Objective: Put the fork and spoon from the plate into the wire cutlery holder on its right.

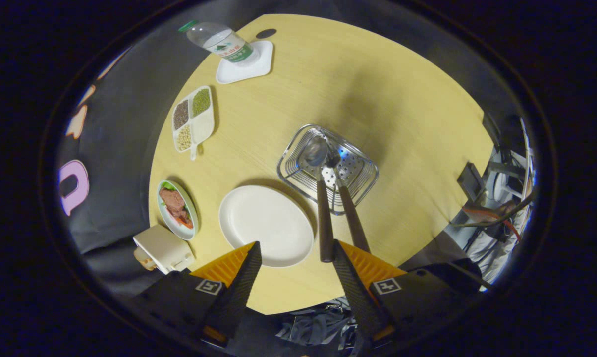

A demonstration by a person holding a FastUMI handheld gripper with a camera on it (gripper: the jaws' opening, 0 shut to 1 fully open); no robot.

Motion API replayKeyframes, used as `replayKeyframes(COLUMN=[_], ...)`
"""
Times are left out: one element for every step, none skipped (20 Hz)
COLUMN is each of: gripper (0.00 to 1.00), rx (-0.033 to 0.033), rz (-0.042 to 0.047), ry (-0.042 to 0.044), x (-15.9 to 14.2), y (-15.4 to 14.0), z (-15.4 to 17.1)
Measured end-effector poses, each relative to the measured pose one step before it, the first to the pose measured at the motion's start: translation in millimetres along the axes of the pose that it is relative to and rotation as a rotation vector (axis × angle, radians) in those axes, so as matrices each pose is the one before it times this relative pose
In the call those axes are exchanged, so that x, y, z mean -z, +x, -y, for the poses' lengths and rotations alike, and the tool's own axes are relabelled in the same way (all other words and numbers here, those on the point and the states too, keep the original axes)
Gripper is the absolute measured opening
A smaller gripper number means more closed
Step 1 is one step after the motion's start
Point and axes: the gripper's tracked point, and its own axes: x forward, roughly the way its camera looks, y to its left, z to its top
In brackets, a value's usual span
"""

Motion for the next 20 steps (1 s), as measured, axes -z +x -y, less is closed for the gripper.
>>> replayKeyframes(gripper=[0.75,0.82,0.88,0.94,0.94,0.94,0.94,0.94,0.94,0.94,0.94,0.94,0.94,0.94,0.94,0.94,0.94,0.94,0.94,0.94], rx=[0.01058,0.01173,0.01153,0.01052,0.00306,-0.00028,0.00135,0.00189,-0.00273,-0.0006,-0.00491,0.00291,0.00675,0.0054,-0.00014,-0.00242,0.00836,0.00323,-0.005,-0.01187], rz=[0.01332,0.01617,0.0195,0.01977,0.02163,0.02198,0.02383,0.02573,0.02252,0.03374,0.04733,0.03431,0.04173,0.04148,0.04897,0.038,0.03309,0.02637,0.04071,0.04641], ry=[-0.01408,-0.01252,-0.01312,-0.01197,-0.01147,-0.01281,-0.01519,-0.01858,-0.0231,-0.01949,-0.02392,-0.01898,-0.03058,-0.03167,-0.03427,-0.02748,-0.03055,-0.02476,-0.02502,-0.01562], x=[2.12,1.83,1.13,1.71,1.89,1.9,1.62,1.28,3.55,-0.99,-2.05,-1.19,-1.89,-1.06,-2.01,-0.34,1.05,1.53,-2.7,-4.14], y=[-2.75,-2.92,-3.54,-5.03,-6.22,-5.94,-5.16,-3.95,-6.67,-5.33,-4.23,-2.81,-2.14,-2.99,-1.42,-1.7,0.18,-0.08,-0.65,-0.47], z=[0.57,0.86,1.0,1.75,0.64,-2.24,-1.51,-1.56,-2.15,-0.93,-1.89,-0.29,1.4,3.93,3.13,2.03,4.43,5.31,2.73,0.55])
